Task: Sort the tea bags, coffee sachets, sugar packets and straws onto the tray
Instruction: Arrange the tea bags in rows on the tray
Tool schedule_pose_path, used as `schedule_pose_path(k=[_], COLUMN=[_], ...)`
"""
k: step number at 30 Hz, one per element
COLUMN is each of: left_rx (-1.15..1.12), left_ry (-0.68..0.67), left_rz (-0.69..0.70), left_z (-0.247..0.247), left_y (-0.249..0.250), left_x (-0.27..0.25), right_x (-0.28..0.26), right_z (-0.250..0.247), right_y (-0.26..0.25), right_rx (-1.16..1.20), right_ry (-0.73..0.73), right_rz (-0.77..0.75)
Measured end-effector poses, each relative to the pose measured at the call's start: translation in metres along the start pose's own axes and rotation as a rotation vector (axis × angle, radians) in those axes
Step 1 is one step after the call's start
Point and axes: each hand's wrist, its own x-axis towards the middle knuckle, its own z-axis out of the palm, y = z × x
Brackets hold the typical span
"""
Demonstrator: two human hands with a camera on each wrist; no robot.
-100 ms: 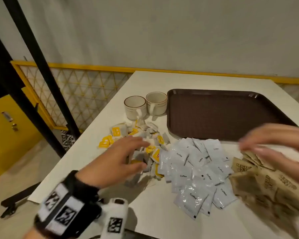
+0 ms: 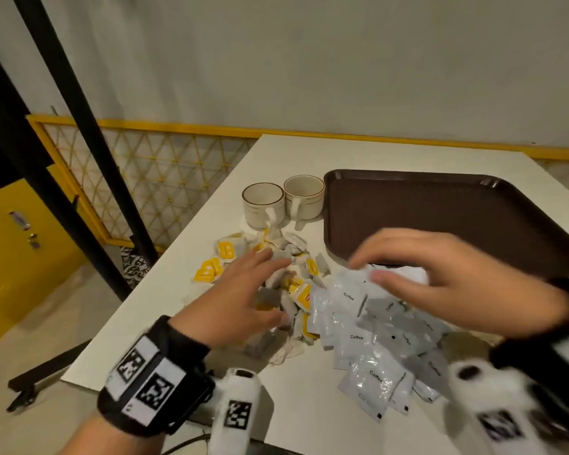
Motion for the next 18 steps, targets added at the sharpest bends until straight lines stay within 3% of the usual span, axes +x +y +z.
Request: schedule_pose_path(k=[4, 8, 14, 18], left_rx=[-0.029, 0.097, 0.139, 0.131], left_ry=[0.058, -0.002, -0.048, -0.021], left_rz=[-0.006, -0.007, -0.077, -0.027], left_z=[-0.01, -0.021, -0.025, -0.029], left_y=[-0.011, -0.018, -0.024, -0.02], left_x=[0.005, 0.011, 0.027, 0.032], right_x=[0.077, 0.107, 0.117, 0.117], right_z=[0.053, 0.088, 0.094, 0.091], right_y=[0.008, 0.015, 0.018, 0.017], right_rx=[-0.108, -0.319, -0.34, -0.292], right_ry=[-0.291, -0.552, -0.581, -0.527], right_rz=[0.089, 0.199, 0.251, 0.277])
